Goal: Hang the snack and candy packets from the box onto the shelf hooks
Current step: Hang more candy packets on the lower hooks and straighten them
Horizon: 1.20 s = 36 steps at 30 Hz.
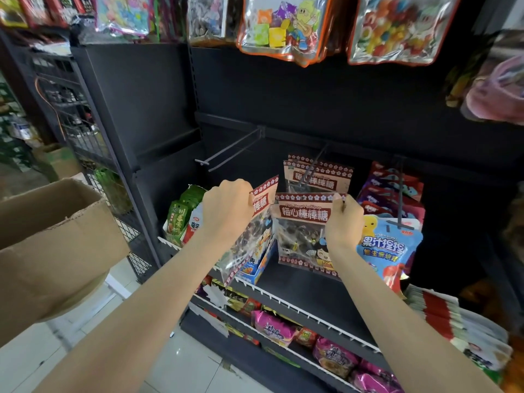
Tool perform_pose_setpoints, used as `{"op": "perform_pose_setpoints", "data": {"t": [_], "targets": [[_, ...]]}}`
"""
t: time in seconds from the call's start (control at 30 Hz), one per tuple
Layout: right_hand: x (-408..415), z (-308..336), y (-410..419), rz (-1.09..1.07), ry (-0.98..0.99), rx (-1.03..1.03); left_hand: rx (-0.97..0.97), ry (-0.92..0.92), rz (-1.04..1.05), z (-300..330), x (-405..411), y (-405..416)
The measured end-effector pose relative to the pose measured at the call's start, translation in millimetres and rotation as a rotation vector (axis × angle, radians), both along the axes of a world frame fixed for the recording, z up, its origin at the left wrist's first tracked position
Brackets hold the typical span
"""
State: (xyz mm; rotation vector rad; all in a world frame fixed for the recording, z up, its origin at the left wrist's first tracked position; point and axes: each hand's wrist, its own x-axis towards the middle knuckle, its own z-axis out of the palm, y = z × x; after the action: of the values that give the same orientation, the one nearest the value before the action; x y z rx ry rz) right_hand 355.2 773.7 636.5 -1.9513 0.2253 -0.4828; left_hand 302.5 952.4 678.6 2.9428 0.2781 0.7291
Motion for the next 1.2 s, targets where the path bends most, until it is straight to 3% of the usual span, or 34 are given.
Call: {"op": "perform_pose_setpoints", "data": {"t": [0.43,0.93,1.03,1.2], "targets": [[-5,2,-7,0.203,-0.050,0.032,-0.015,-0.044,0.099,1,-11,-19],[14,6,-2,0.176,-0.072,-0.045,-0.033,-0.047,0.111,3,-3,-28],[19,14,-6,0.254,-0.168,-0.223,-0.030,-0.039,0.104,2,5,-30],[35,23,-8,0.326,-0.069,-0.643,-0.042,-0.017,0.089,1,14,-31]]}}
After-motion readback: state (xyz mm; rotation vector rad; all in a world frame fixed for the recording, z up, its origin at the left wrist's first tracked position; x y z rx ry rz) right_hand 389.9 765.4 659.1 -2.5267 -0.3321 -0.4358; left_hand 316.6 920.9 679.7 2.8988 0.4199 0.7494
